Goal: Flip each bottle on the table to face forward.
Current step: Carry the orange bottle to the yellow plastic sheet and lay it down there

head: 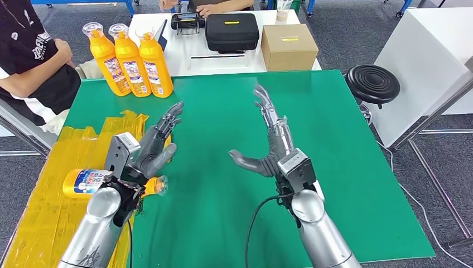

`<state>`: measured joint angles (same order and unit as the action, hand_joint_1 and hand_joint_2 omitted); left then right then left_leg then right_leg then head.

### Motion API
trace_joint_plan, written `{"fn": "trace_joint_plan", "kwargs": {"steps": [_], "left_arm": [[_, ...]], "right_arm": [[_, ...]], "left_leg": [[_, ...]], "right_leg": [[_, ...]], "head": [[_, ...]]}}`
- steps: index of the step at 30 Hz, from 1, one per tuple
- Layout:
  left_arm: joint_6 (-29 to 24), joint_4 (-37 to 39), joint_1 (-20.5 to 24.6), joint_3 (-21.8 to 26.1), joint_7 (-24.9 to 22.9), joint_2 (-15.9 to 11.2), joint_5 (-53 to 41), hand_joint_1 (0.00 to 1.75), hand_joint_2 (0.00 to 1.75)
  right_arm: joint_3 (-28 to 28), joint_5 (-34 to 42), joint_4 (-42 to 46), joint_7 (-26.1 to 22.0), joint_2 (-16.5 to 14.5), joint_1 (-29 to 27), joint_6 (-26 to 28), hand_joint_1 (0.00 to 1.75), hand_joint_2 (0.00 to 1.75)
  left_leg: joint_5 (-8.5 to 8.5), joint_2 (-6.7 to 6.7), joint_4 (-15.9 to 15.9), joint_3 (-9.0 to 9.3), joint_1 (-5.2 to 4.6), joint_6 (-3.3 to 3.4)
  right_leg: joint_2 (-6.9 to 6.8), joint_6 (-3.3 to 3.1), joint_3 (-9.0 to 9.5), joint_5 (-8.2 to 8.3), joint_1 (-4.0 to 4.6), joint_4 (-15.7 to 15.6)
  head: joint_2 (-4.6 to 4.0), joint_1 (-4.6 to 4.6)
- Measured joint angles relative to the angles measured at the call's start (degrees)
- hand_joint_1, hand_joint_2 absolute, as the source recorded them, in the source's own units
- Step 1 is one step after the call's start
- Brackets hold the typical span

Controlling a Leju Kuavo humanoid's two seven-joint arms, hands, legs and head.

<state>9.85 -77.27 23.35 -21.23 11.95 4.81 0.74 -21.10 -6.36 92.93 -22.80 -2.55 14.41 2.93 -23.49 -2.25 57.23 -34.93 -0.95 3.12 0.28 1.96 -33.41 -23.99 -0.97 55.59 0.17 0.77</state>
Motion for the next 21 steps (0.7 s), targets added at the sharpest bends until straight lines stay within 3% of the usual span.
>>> {"fn": "trace_joint_plan", "kwargs": {"steps": [7, 21], "left_arm": [[-0.9, 2.0, 0.9, -1.1, -0.6, 2.4, 1.0, 0.00, 1.75], [-3.5, 2.4, -0.2, -1.3, 0.3, 2.8, 1.9, 0.00, 1.75]], "right_arm": [[-2.8, 0.5, -2.3, 0.0, -1.0, 1.6, 0.3, 0.00, 1.75], [-3.4, 0.7, -2.6, -0.1, -1.0, 0.8, 0.5, 0.00, 1.75]], "left_leg": [[0.00, 0.00, 0.0, -0.01, 0.00, 0.00], [0.00, 0.00, 0.0, -0.04, 0.00, 0.00]], "right_leg": [[0.00, 0.00, -0.01, 0.00, 0.00, 0.0], [0.00, 0.00, -0.04, 0.00, 0.00, 0.0]], "head": [[0.00, 0.01], [0.00, 0.01]]}}
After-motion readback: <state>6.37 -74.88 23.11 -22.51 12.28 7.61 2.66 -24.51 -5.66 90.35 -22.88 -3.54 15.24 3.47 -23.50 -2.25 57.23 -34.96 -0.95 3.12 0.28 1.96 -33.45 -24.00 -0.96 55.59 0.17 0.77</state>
